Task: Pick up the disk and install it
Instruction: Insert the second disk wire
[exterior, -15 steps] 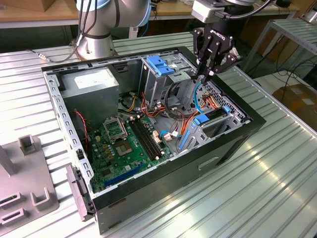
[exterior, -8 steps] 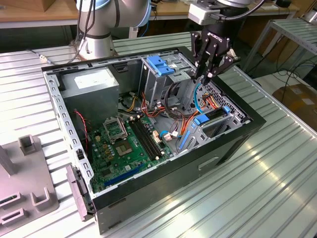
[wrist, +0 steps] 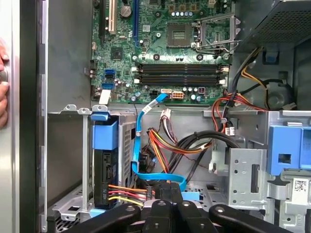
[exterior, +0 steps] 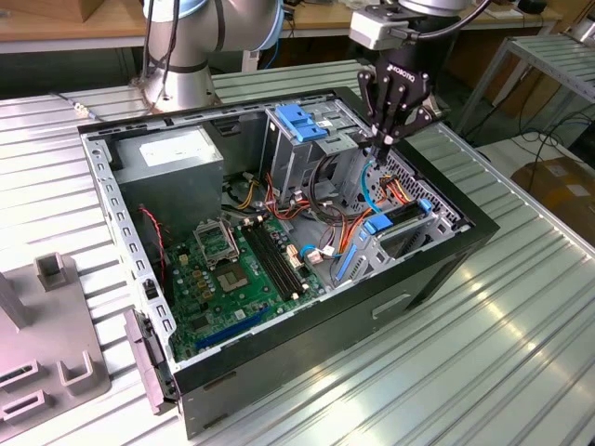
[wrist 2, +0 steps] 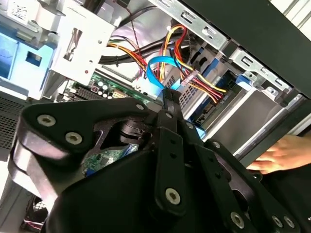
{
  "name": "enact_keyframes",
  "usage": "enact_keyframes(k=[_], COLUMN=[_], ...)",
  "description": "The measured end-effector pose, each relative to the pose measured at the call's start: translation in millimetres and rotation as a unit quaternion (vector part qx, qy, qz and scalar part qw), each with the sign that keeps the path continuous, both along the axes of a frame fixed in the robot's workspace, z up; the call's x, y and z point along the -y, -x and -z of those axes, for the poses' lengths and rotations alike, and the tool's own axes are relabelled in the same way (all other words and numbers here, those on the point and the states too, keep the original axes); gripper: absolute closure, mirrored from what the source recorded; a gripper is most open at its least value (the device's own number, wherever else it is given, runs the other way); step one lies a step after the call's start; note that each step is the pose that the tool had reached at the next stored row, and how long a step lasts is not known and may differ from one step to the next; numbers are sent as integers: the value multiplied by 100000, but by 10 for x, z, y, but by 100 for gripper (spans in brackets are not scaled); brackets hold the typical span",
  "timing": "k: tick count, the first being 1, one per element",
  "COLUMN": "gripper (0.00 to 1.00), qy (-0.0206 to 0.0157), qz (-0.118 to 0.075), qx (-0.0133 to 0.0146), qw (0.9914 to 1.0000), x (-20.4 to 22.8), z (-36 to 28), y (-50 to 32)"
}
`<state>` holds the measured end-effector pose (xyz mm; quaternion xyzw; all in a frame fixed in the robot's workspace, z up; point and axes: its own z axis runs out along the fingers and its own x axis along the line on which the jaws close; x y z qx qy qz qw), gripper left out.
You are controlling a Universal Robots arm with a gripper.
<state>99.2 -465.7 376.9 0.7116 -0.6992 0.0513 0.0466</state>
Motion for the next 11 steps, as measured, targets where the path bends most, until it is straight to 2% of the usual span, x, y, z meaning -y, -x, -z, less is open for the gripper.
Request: enact_keyframes(k=[2,4,5,6,7,9,11], gripper=[89,89,83,83,76,76,76], qy=[456,1291,1749,2064,2311,2910,3237], qz=[-1,1,1,2,0,1,0], qx=[-1,-1,-1,-3,-2,-1,-2], qw=[99999,99992,99985,99979,99973,99958,99948], x=[0,0,0,0,-1,0,0], z=[5,18,26,33,40,66,84], y=[0,0,0,0,0,0,0])
